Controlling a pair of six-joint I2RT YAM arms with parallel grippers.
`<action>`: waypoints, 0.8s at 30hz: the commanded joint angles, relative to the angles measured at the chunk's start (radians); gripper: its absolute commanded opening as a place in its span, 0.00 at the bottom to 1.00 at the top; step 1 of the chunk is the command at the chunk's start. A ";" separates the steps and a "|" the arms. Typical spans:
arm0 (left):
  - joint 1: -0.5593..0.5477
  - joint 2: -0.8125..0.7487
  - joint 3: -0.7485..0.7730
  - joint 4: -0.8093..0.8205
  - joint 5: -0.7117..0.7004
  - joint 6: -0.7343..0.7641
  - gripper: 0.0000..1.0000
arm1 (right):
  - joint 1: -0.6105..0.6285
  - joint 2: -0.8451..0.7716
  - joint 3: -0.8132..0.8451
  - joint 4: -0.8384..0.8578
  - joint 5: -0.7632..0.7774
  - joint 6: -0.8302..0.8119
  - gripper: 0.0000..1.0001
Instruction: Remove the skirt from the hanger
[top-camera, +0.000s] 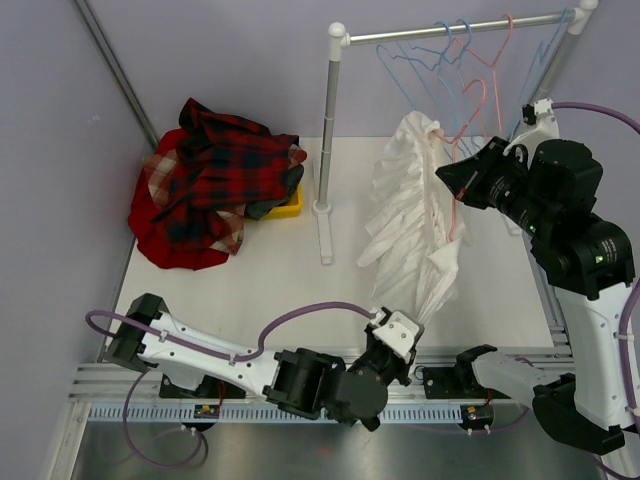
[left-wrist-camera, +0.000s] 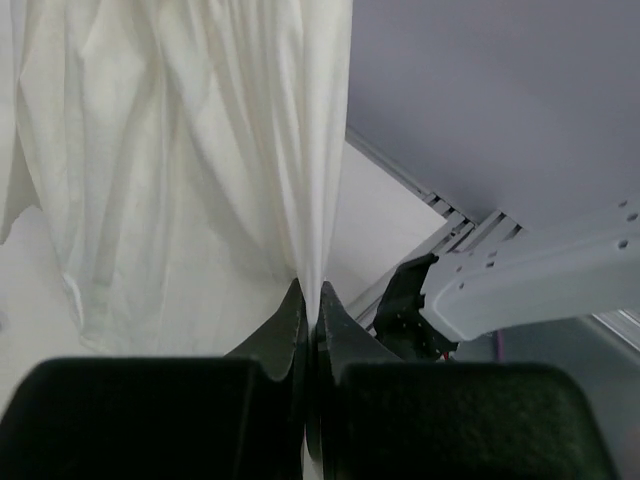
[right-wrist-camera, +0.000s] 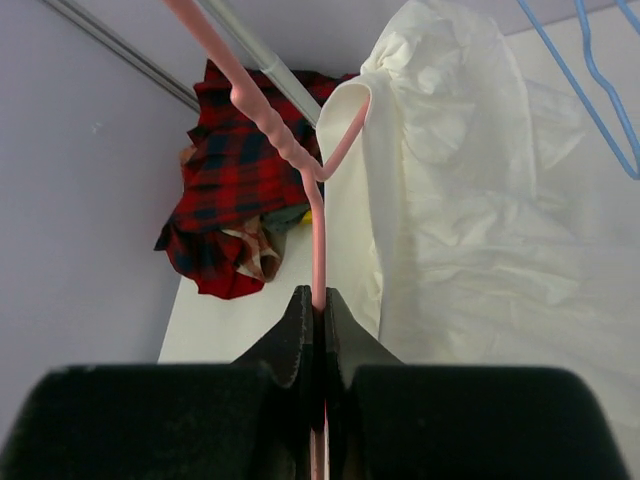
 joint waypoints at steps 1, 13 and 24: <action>-0.121 -0.002 -0.081 -0.237 -0.010 -0.280 0.00 | -0.016 0.010 0.080 0.278 0.128 -0.046 0.00; -0.136 0.039 -0.064 -0.332 -0.082 -0.239 0.00 | -0.014 0.016 0.089 0.260 0.171 -0.022 0.00; 0.288 -0.027 0.035 -0.199 -0.021 0.127 0.00 | -0.016 -0.062 0.067 -0.117 -0.123 0.046 0.00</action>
